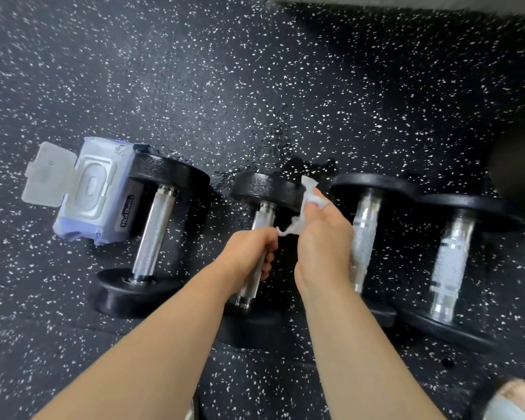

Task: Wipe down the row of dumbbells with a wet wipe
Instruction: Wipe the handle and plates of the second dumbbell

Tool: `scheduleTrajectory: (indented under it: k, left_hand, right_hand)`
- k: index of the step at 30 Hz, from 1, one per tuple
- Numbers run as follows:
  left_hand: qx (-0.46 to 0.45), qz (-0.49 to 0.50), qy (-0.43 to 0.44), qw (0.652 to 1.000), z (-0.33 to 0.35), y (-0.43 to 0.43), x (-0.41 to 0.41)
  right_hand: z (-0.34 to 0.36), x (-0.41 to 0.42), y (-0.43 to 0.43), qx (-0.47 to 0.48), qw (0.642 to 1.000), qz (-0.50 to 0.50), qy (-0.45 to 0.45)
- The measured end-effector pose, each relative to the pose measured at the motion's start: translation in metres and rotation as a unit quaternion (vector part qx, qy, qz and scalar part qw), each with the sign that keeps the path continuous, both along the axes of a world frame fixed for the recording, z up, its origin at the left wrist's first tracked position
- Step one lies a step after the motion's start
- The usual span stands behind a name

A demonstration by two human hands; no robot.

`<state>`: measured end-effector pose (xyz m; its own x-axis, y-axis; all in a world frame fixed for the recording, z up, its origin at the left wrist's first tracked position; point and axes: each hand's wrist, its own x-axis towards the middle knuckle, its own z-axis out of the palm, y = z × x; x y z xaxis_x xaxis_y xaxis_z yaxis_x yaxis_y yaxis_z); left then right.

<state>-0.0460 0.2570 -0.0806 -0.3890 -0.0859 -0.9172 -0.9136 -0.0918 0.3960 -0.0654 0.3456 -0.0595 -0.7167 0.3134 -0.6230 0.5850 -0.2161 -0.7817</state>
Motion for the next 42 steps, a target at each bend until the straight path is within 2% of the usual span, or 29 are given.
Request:
scheduleTrajectory:
  k: [2,4,5,11,14,18,21,23,24,26,30,31,33,36,38,42]
  left_hand:
    - [-0.13,-0.041,0.027,0.99,0.002,0.005,0.005]
    - [-0.284,-0.145,0.039,0.947,0.004,0.012,0.014]
    - [-0.326,-0.176,0.038,0.928,0.007,0.015,0.016]
    - [-0.342,-0.14,0.059,0.927,0.008,0.004,0.012]
    - [-0.31,-0.118,0.071,0.941,0.003,-0.004,0.014]
    - [-0.206,-0.033,0.067,0.976,0.003,-0.003,0.022]
    - [-0.112,0.026,0.071,0.991,0.005,0.002,0.027]
    - [-0.067,0.042,0.075,0.994,0.007,0.004,0.025]
    - [-0.055,0.044,0.076,0.995,0.007,0.005,0.023]
    - [-0.048,0.043,0.082,0.995,0.009,0.006,0.02]
    - [-0.039,0.041,0.1,0.993,0.012,0.006,0.018]
    - [-0.029,0.037,0.101,0.994,0.013,0.005,0.019]
    - [0.007,0.027,0.095,0.995,0.016,0.003,0.019]
    - [0.074,0.019,0.062,0.995,0.017,-0.002,0.021]
    - [0.134,0.016,0.04,0.99,0.018,-0.006,0.022]
    - [0.231,0.01,0.013,0.973,0.021,-0.014,0.023]
  right_hand:
    - [0.0,-0.003,-0.003,0.031,0.999,0.033,0.014]
    - [0.004,-0.005,-0.005,0.046,0.997,0.054,0.02]
    - [0.007,-0.005,-0.007,0.054,0.996,0.067,0.023]
    - [0.012,0.003,-0.025,0.126,0.979,0.142,0.072]
    - [0.005,0.0,-0.028,0.11,0.982,0.135,0.07]
    - [-0.001,-0.005,-0.024,0.056,0.995,0.07,0.04]
    - [-0.003,-0.011,-0.009,-0.111,0.993,-0.021,-0.02]
    - [-0.002,-0.014,-0.003,-0.225,0.966,-0.096,-0.08]
    - [0.0,-0.014,-0.002,-0.247,0.959,-0.111,-0.082]
    - [0.006,-0.013,-0.003,-0.211,0.973,-0.087,-0.039]
    - [0.021,0.005,-0.006,-0.053,0.997,0.034,0.046]
    - [0.02,0.006,-0.006,-0.043,0.997,0.039,0.048]
    - [0.017,0.001,-0.002,-0.098,0.995,0.009,0.033]
    - [0.003,-0.012,0.008,-0.257,0.962,-0.087,-0.034]
    - [-0.009,-0.013,0.011,-0.334,0.932,-0.107,-0.089]
    - [-0.025,-0.014,0.011,-0.4,0.898,-0.102,-0.153]
